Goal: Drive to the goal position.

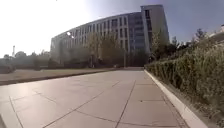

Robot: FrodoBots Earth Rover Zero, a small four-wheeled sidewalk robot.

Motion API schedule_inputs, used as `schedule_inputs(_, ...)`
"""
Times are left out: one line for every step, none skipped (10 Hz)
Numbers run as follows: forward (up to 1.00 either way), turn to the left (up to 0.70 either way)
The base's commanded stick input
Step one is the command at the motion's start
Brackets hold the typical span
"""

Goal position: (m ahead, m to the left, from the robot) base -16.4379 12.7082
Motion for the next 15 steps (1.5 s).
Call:
schedule_inputs(0.04,0.00)
schedule_inputs(0.04,0.00)
schedule_inputs(0.04,0.00)
schedule_inputs(0.04,0.00)
schedule_inputs(0.04,0.00)
schedule_inputs(0.04,0.00)
schedule_inputs(0.04,0.00)
schedule_inputs(0.04,0.00)
schedule_inputs(0.04,0.00)
schedule_inputs(0.04,0.00)
schedule_inputs(0.04,0.00)
schedule_inputs(0.04,0.00)
schedule_inputs(0.04,0.00)
schedule_inputs(0.04,0.00)
schedule_inputs(0.04,0.00)
